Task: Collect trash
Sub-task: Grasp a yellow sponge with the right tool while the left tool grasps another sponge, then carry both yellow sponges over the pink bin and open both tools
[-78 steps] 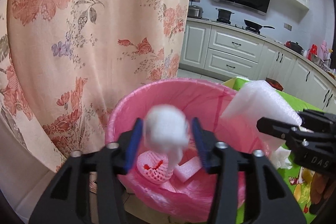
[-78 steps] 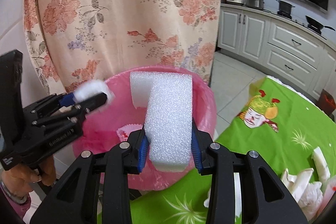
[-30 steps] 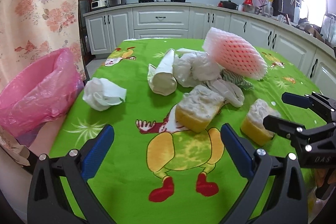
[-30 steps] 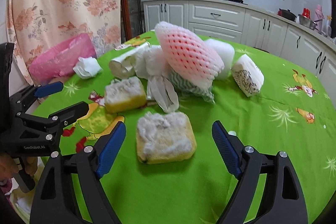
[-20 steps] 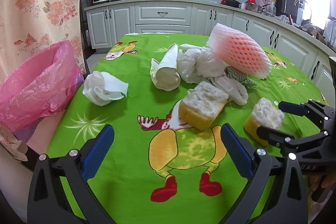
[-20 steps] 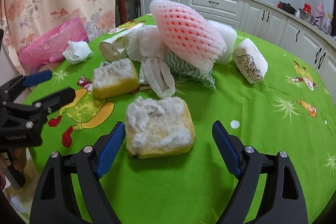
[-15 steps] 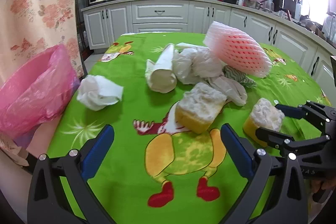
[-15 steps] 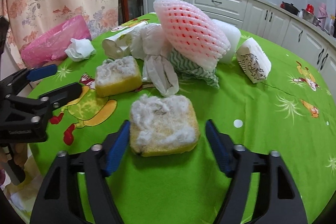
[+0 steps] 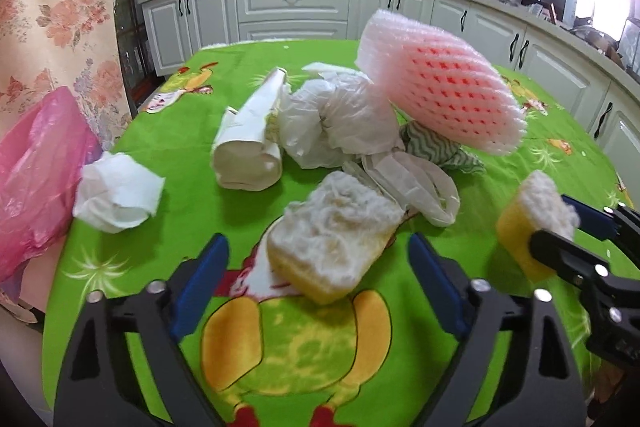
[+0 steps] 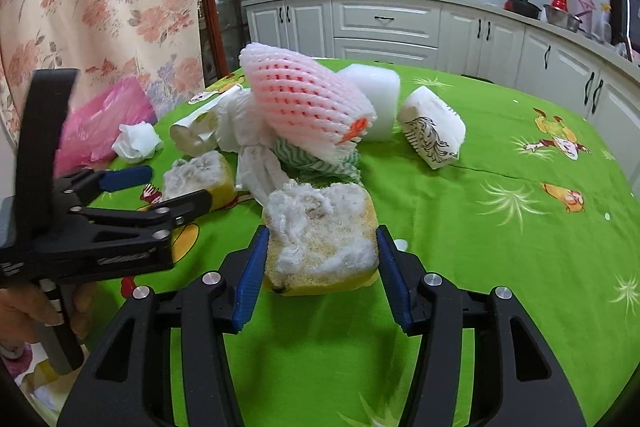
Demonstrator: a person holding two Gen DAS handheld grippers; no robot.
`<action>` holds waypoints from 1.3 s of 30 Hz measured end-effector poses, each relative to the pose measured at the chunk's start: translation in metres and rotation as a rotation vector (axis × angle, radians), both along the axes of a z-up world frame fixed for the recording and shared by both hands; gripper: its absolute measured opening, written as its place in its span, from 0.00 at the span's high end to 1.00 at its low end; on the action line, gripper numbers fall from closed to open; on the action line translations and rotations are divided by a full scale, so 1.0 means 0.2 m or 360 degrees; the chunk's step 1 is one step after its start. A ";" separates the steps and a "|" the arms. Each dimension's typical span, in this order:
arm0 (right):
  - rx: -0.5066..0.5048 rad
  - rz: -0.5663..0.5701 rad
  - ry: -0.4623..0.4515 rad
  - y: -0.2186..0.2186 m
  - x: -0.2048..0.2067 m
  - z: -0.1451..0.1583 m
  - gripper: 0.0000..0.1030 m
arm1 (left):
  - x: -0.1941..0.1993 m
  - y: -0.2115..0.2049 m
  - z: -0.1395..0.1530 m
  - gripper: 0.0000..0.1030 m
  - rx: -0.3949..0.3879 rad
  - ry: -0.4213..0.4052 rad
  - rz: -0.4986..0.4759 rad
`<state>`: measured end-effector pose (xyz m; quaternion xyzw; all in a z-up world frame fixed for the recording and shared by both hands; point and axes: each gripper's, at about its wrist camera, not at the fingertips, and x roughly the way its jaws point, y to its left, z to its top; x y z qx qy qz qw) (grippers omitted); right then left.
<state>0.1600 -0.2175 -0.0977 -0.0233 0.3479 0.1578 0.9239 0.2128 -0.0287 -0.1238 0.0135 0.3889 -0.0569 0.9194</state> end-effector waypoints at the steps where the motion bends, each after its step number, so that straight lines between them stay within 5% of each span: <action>1: 0.0001 -0.0007 -0.0004 -0.01 0.00 0.00 0.50 | 0.02 -0.01 -0.01 0.25 0.0003 0.0014 -0.0001; 4: 0.0014 -0.0016 -0.0003 -0.02 0.00 0.00 0.50 | 0.04 -0.03 -0.04 0.38 0.0011 0.0050 -0.0011; 10: 0.0024 -0.0017 -0.0003 -0.03 0.00 0.00 0.50 | -0.01 -0.05 -0.02 0.46 0.0014 -0.0032 -0.0039; 26: 0.0005 0.0017 -0.0029 0.03 -0.04 0.00 0.50 | -0.29 0.10 0.08 0.47 -0.0133 -0.0215 0.0019; 39: 0.0077 0.0168 -0.0164 0.21 -0.12 0.10 0.50 | -0.54 0.26 0.18 0.46 -0.0109 -0.0469 0.0092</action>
